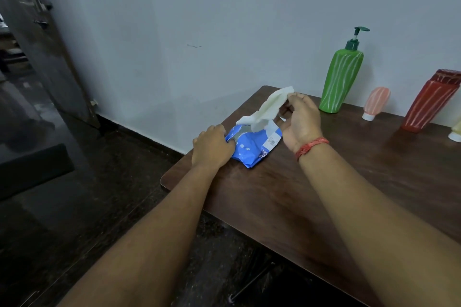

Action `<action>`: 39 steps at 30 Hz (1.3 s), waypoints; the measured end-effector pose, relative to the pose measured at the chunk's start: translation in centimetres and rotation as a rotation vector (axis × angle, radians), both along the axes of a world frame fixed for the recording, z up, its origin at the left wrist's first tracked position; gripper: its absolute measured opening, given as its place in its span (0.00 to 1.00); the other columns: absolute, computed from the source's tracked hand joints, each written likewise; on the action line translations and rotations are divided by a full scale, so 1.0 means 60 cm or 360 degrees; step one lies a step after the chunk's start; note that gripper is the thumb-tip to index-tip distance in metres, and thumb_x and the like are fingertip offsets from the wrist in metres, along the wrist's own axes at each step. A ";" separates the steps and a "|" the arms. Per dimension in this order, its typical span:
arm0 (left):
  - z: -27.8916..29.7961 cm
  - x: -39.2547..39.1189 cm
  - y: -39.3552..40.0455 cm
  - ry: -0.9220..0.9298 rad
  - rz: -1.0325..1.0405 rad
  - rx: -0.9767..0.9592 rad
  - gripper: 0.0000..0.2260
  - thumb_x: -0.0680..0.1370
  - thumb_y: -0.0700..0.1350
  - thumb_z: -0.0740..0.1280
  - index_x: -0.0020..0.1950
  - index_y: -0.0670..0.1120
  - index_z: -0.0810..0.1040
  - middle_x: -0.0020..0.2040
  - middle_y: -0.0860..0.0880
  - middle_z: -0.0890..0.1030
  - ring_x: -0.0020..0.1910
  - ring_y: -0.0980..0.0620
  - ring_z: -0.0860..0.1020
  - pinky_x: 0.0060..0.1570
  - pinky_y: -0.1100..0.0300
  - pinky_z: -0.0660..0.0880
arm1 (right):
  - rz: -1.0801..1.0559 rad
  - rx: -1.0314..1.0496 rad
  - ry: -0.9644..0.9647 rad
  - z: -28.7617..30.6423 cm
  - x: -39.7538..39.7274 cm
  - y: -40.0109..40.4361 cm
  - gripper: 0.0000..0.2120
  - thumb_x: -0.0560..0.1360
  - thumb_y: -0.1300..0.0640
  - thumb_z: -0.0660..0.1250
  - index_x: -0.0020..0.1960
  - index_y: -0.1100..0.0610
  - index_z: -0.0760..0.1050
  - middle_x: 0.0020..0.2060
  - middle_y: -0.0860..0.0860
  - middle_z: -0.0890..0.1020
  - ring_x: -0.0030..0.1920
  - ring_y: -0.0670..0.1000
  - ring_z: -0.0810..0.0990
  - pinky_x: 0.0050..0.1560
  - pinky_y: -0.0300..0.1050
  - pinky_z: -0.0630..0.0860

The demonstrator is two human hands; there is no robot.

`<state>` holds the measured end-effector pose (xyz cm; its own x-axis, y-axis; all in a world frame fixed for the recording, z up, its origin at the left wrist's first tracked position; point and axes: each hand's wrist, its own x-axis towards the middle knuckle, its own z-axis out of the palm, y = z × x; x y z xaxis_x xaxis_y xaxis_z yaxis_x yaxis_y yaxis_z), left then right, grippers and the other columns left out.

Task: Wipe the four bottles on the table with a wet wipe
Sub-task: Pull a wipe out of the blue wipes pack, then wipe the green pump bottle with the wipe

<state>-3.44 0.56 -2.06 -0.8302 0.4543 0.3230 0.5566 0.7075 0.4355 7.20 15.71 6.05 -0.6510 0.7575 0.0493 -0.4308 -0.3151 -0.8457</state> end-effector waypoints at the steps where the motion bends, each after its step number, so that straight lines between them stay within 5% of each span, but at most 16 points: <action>1: -0.001 0.000 0.000 -0.0005 -0.0002 0.0003 0.08 0.79 0.52 0.63 0.49 0.48 0.74 0.45 0.50 0.76 0.44 0.48 0.74 0.50 0.51 0.73 | -0.0010 -0.0058 0.0051 0.004 0.005 0.004 0.11 0.80 0.66 0.60 0.41 0.57 0.72 0.33 0.51 0.77 0.33 0.50 0.75 0.34 0.42 0.76; 6: 0.000 0.000 -0.001 -0.0073 0.0010 0.0079 0.09 0.78 0.54 0.63 0.49 0.49 0.74 0.45 0.52 0.76 0.45 0.48 0.75 0.52 0.49 0.73 | 0.0033 -0.0200 0.0133 0.015 0.043 0.028 0.08 0.79 0.65 0.63 0.42 0.57 0.75 0.36 0.53 0.79 0.40 0.53 0.79 0.44 0.49 0.76; 10: 0.006 0.005 -0.007 -0.0241 0.0020 0.0249 0.09 0.78 0.55 0.66 0.51 0.51 0.74 0.48 0.54 0.79 0.49 0.49 0.77 0.57 0.50 0.72 | 0.0052 -0.0237 0.0118 0.019 0.078 0.049 0.04 0.79 0.64 0.65 0.51 0.58 0.77 0.45 0.55 0.81 0.47 0.54 0.81 0.40 0.47 0.80; 14: 0.014 0.007 -0.013 -0.0488 -0.0071 0.0544 0.11 0.74 0.52 0.68 0.54 0.51 0.75 0.51 0.54 0.79 0.53 0.51 0.78 0.60 0.50 0.74 | 0.0025 -0.0171 0.0062 0.022 0.119 0.063 0.05 0.79 0.64 0.64 0.49 0.57 0.77 0.48 0.55 0.82 0.48 0.54 0.81 0.42 0.46 0.78; 17: 0.024 0.017 -0.020 -0.0631 -0.0169 0.0852 0.10 0.74 0.46 0.70 0.54 0.48 0.76 0.55 0.49 0.79 0.56 0.49 0.78 0.59 0.53 0.76 | 0.0039 -0.0091 0.0039 0.021 0.159 0.075 0.06 0.79 0.64 0.63 0.46 0.57 0.77 0.43 0.54 0.82 0.45 0.54 0.81 0.44 0.49 0.77; 20: 0.028 0.053 -0.009 -0.0414 -0.0185 0.1057 0.04 0.78 0.41 0.68 0.52 0.47 0.77 0.55 0.47 0.79 0.53 0.54 0.78 0.59 0.51 0.77 | 0.0079 -0.0022 0.0000 0.016 0.204 0.092 0.08 0.80 0.64 0.63 0.44 0.57 0.76 0.39 0.53 0.83 0.43 0.54 0.81 0.44 0.49 0.76; 23: 0.055 0.145 0.051 -0.0297 -0.0512 0.1157 0.04 0.77 0.45 0.67 0.51 0.47 0.77 0.52 0.51 0.80 0.53 0.59 0.78 0.57 0.62 0.74 | 0.0181 0.0078 -0.0082 0.003 0.257 0.119 0.07 0.80 0.63 0.63 0.45 0.56 0.76 0.41 0.53 0.83 0.43 0.54 0.82 0.44 0.50 0.75; 26: 0.088 0.254 0.137 -0.0635 -0.0995 0.1120 0.08 0.79 0.46 0.69 0.56 0.45 0.78 0.52 0.53 0.80 0.51 0.63 0.78 0.54 0.68 0.73 | 0.0283 0.0152 -0.0140 -0.013 0.314 0.153 0.07 0.81 0.63 0.63 0.45 0.56 0.76 0.39 0.53 0.84 0.40 0.52 0.83 0.42 0.48 0.77; 29: 0.104 0.324 0.219 -0.1013 -0.1288 0.0726 0.10 0.77 0.55 0.69 0.56 0.54 0.77 0.54 0.54 0.80 0.55 0.57 0.79 0.56 0.61 0.77 | 0.0237 0.0176 -0.0231 -0.026 0.366 0.197 0.05 0.80 0.64 0.64 0.47 0.58 0.76 0.40 0.55 0.83 0.40 0.52 0.81 0.43 0.49 0.77; 32: 0.094 0.360 0.285 -0.1085 -0.1315 0.0485 0.06 0.80 0.50 0.69 0.53 0.49 0.80 0.52 0.49 0.83 0.54 0.51 0.80 0.58 0.52 0.77 | 0.0185 0.0141 -0.0295 -0.034 0.409 0.240 0.04 0.80 0.64 0.64 0.47 0.59 0.76 0.42 0.56 0.81 0.40 0.52 0.81 0.43 0.49 0.78; 35: 0.072 0.369 0.337 -0.1254 -0.1341 0.0590 0.07 0.80 0.45 0.69 0.46 0.43 0.80 0.47 0.46 0.82 0.49 0.48 0.80 0.54 0.50 0.76 | 0.0115 0.0040 -0.0290 -0.048 0.435 0.277 0.04 0.80 0.63 0.64 0.48 0.59 0.77 0.44 0.56 0.82 0.41 0.52 0.83 0.43 0.47 0.81; 39: 0.045 0.365 0.386 -0.1638 -0.1218 0.0950 0.11 0.81 0.44 0.67 0.39 0.51 0.79 0.51 0.45 0.81 0.56 0.42 0.78 0.57 0.40 0.74 | 0.0001 -0.0307 -0.0200 -0.075 0.434 0.309 0.19 0.82 0.48 0.61 0.60 0.63 0.76 0.59 0.61 0.83 0.60 0.58 0.82 0.63 0.59 0.77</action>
